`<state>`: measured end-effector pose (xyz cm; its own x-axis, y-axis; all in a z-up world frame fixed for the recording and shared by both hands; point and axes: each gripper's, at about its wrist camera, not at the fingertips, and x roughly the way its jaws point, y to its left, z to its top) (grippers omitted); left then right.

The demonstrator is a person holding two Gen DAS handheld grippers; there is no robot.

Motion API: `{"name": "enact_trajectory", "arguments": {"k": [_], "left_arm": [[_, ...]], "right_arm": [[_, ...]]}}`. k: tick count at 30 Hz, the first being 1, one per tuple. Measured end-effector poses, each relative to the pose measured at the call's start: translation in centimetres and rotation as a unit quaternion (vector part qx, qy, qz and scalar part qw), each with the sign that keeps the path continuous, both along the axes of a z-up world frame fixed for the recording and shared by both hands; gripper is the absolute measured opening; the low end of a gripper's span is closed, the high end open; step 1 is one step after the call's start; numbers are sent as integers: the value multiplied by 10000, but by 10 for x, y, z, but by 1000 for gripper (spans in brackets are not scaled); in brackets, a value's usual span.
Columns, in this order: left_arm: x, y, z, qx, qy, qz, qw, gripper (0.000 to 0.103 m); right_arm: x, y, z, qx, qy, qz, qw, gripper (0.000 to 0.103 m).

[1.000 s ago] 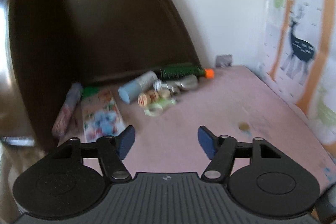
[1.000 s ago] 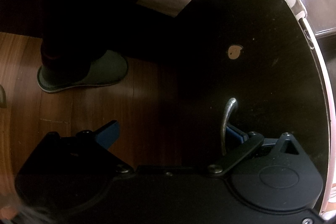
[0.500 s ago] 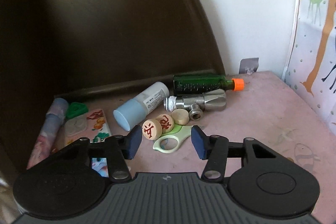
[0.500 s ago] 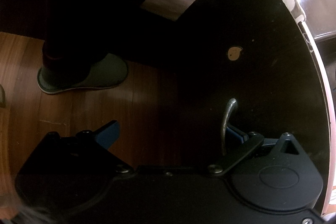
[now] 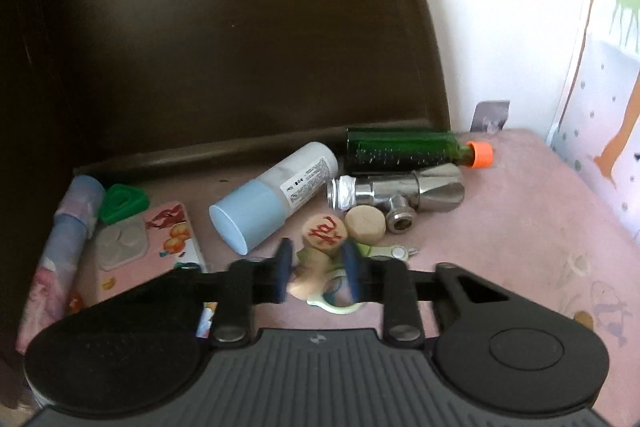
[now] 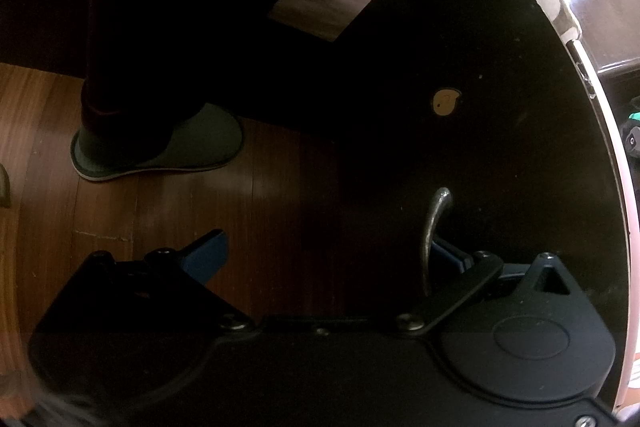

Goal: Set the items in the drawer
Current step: 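Carry the chess piece over the drawer and release it inside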

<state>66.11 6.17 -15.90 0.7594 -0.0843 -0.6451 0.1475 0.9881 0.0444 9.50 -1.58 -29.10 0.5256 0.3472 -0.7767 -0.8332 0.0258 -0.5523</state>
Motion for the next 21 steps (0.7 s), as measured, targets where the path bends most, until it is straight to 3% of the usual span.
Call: {"name": "enact_trajectory", "arguments": {"k": [6,11,21], "left_arm": [[-18,-4,7,109,27,-14,9999,13],[-44,1,19,-148,-6,25,9999,12],[-143,-23,36,-297,234,-308,9988,12]], "right_arm": [[0,1,1,-10,5,-17,10000,103],[0,1,1,-26,8,-23,10000,103],[1,3,1,-46,32,-47,10000,103]]}}
